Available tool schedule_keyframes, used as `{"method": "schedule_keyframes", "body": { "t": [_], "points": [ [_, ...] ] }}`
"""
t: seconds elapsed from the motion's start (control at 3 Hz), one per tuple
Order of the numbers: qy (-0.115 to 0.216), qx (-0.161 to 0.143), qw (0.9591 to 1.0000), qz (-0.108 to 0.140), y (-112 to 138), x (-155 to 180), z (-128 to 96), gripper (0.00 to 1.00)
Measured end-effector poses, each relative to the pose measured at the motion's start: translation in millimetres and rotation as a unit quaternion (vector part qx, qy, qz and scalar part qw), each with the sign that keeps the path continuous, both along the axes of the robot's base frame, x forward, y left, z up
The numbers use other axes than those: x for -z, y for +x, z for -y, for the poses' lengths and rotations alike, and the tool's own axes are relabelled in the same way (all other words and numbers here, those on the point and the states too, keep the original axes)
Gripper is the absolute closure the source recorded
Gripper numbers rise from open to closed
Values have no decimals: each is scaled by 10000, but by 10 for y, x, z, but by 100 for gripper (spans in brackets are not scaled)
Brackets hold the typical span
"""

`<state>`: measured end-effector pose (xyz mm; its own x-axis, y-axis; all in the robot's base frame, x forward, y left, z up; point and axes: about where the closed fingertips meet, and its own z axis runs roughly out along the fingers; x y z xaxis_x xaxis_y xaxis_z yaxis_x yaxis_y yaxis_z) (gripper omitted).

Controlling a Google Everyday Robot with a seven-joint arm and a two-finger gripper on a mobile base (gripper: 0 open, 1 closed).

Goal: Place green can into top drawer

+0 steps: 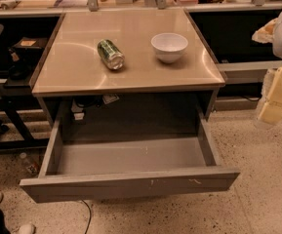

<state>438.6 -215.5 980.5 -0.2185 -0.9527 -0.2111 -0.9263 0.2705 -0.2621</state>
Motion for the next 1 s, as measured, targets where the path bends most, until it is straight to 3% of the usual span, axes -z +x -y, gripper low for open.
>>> {"method": "schedule_keyframes", "body": {
  "t": [0.67, 1.0],
  "points": [
    [42, 82, 10000, 9, 12, 12, -88, 0],
    [245, 250, 9994, 16, 135, 68, -418, 0]
  ]
}}
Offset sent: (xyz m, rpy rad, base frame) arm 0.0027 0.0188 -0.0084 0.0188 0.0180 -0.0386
